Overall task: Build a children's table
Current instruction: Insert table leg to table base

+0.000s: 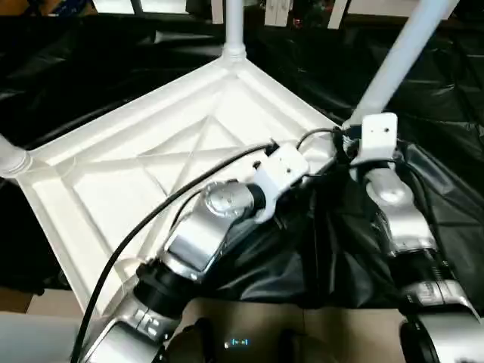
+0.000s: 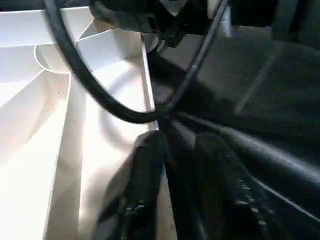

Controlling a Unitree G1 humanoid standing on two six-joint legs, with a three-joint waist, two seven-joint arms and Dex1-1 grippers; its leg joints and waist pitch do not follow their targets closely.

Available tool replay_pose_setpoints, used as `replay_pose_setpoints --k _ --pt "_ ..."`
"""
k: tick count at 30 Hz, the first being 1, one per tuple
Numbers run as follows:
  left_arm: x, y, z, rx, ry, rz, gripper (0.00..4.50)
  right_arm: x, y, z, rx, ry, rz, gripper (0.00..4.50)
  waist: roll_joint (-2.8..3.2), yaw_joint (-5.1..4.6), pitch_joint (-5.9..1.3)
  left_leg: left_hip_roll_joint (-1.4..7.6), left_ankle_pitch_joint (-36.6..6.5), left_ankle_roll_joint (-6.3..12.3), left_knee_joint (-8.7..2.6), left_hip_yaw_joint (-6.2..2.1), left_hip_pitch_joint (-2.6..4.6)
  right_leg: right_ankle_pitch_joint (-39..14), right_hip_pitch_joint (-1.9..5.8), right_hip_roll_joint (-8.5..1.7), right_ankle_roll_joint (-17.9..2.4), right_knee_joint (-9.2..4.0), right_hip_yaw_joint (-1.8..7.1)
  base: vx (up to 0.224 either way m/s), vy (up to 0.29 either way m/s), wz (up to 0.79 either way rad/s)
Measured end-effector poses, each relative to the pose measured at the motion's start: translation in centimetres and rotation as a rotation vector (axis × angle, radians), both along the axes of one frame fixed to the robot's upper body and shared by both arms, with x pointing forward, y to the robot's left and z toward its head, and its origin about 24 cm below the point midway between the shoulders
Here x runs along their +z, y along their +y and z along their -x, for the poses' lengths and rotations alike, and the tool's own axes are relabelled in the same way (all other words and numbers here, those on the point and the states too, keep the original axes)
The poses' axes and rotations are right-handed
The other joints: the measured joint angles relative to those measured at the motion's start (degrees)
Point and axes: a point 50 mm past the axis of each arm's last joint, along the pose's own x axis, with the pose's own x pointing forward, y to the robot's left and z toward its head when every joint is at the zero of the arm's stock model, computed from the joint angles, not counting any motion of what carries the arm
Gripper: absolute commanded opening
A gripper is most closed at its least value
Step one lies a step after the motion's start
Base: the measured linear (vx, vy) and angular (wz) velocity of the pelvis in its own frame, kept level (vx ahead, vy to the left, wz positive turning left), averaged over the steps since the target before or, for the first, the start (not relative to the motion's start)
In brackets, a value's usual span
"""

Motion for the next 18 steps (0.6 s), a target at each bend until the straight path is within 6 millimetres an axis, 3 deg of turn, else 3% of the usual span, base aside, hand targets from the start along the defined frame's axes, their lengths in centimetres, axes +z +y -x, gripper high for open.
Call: replay_pose_setpoints --k 4,10,18 --pt "0.1 -0.4 0.3 -0.013 -0.007 0.000 1.71 -0.2 -0.8 1.7 0.018 0.022 0.028 3.72 0.09 0.60 0.03 0.01 0.08 0.11 0.12 0.11 0.00 0.01 0.04 -0.06 -0.01 0.07 0.03 0.000 0.000 0.00" --pt "0.1 -0.6 0.3 -0.009 -0.060 -0.029 1.76 0.0 -1.5 3.5 0.041 0.063 0.051 3.72 0.38 0.51 0.02 0.04 0.17 0.23 0.28 0.32 -0.01 0.26 0.02 -0.12 0.31 0.10 0.15 0.000 0.000 0.00" --pt "-1.1 -0.4 1.0 -0.072 -0.026 -0.097 1.76 0.3 -1.5 4.2 0.031 0.099 0.042 3.72 0.79 0.53 0.00 0.08 0.18 0.25 0.56 0.36 -0.07 0.30 -0.04 -0.15 0.38 0.41 0.16 0.000 0.000 0.00"
